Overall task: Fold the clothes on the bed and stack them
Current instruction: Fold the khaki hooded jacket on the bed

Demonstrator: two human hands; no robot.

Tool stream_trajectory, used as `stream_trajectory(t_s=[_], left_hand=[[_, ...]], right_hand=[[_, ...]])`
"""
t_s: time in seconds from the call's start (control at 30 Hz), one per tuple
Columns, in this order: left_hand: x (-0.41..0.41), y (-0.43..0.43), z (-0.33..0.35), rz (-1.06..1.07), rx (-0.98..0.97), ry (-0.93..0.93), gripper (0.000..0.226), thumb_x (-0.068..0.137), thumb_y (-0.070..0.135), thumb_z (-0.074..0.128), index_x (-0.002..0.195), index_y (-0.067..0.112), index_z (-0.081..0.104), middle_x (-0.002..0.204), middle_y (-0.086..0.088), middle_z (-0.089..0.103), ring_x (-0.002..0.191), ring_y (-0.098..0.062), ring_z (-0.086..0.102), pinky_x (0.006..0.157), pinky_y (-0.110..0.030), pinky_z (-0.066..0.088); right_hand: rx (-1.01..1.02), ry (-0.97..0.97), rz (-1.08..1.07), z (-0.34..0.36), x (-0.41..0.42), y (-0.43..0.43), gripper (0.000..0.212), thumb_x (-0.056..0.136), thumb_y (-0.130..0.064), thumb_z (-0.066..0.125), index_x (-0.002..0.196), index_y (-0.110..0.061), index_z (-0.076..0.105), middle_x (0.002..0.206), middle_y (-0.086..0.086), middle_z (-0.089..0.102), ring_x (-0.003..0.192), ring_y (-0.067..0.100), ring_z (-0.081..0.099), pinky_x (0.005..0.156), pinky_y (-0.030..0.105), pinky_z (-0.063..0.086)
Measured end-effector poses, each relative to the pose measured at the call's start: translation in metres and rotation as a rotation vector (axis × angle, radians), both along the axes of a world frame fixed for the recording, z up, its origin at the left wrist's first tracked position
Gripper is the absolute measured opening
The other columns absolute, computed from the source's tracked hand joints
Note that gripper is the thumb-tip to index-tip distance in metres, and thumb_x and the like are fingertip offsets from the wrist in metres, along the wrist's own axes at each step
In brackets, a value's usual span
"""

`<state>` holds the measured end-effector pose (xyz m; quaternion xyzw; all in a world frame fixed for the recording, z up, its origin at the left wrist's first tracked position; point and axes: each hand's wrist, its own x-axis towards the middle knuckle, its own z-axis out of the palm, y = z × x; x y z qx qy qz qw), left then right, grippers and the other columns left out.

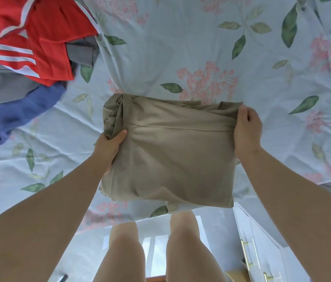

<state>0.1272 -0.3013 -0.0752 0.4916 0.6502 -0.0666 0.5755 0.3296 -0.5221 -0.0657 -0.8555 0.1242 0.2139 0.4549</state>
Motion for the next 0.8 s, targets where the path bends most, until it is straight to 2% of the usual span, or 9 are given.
stream_trajectory(t_s=[0.03,0.1,0.17,0.27,0.37,0.43,0.53,0.67,0.8], left_hand=[[0.0,-0.001,0.001,-0.017,-0.015,-0.002,0.066,0.075,0.046,0.075,0.128,0.017,0.05,0.115,0.002,0.062,0.105,-0.02,0.06,0.094,-0.037,0.048],[0.003,-0.003,0.005,-0.063,-0.047,0.02,0.075,0.068,0.047,0.081,0.128,0.017,0.048,0.116,0.001,0.062,0.104,-0.021,0.061,0.095,-0.041,0.049],[0.007,-0.006,0.007,-0.088,-0.089,0.043,0.076,0.067,0.044,0.081,0.13,0.017,0.049,0.117,-0.001,0.063,0.104,-0.023,0.062,0.095,-0.043,0.049],[0.016,-0.012,0.012,-0.071,-0.097,0.048,0.061,0.074,0.037,0.078,0.124,0.013,0.053,0.114,-0.003,0.062,0.099,-0.023,0.06,0.088,-0.036,0.049],[0.03,-0.019,0.022,-0.05,-0.04,0.014,0.049,0.079,0.031,0.075,0.119,0.009,0.056,0.104,-0.002,0.063,0.091,-0.021,0.06,0.082,-0.032,0.048],[0.046,-0.026,0.035,-0.026,-0.014,-0.042,0.04,0.08,0.028,0.074,0.113,0.011,0.058,0.096,0.001,0.063,0.085,-0.017,0.061,0.08,-0.03,0.048],[0.084,-0.037,0.053,0.011,-0.007,-0.131,0.032,0.083,0.027,0.072,0.109,0.014,0.059,0.092,0.004,0.064,0.083,-0.013,0.061,0.074,-0.027,0.049],[0.154,-0.057,0.075,-0.009,0.001,-0.211,0.037,0.082,0.031,0.072,0.111,0.013,0.06,0.098,0.0,0.065,0.095,-0.022,0.063,0.087,-0.036,0.052],[0.227,-0.092,0.1,-0.029,-0.035,-0.292,0.03,0.087,0.029,0.066,0.11,0.013,0.055,0.093,0.001,0.059,0.086,-0.019,0.057,0.083,-0.032,0.049]], right_hand=[[0.002,0.069,-0.013,-0.002,-0.01,-0.003,0.037,0.096,-0.043,0.046,0.119,-0.016,0.055,0.109,-0.001,0.056,0.1,0.014,0.053,0.092,0.031,0.043],[-0.09,0.213,-0.005,-0.007,-0.036,-0.012,0.071,0.086,-0.053,0.058,0.14,-0.014,0.035,0.135,0.006,0.045,0.121,0.024,0.046,0.105,0.038,0.036],[-0.202,0.315,-0.003,-0.009,-0.057,-0.018,0.083,0.078,-0.052,0.068,0.139,-0.01,0.032,0.136,0.011,0.04,0.121,0.03,0.044,0.105,0.041,0.037],[-0.144,0.384,-0.02,-0.008,-0.063,-0.019,0.063,0.081,-0.042,0.07,0.125,-0.005,0.045,0.117,0.009,0.054,0.11,0.03,0.052,0.094,0.037,0.042],[-0.099,0.29,0.051,0.005,-0.044,-0.016,0.033,0.088,-0.033,0.064,0.11,-0.008,0.058,0.096,0.001,0.058,0.098,0.024,0.056,0.084,0.029,0.041],[-0.122,0.196,0.103,0.017,-0.02,-0.016,0.024,0.088,-0.034,0.062,0.099,-0.013,0.06,0.093,0.0,0.061,0.096,0.025,0.057,0.085,0.032,0.044],[-0.17,0.064,0.155,0.035,0.028,-0.019,0.029,0.087,-0.036,0.063,0.099,-0.01,0.061,0.094,0.004,0.064,0.097,0.029,0.059,0.089,0.039,0.048],[-0.304,-0.172,0.222,0.075,0.097,-0.033,0.034,0.089,-0.037,0.058,0.094,-0.003,0.057,0.094,0.012,0.061,0.097,0.034,0.057,0.079,0.035,0.041],[-0.494,-0.348,0.201,0.12,0.165,-0.05,0.037,0.094,-0.033,0.049,0.113,-0.002,0.052,0.116,0.02,0.058,0.111,0.038,0.052,0.086,0.042,0.041]])
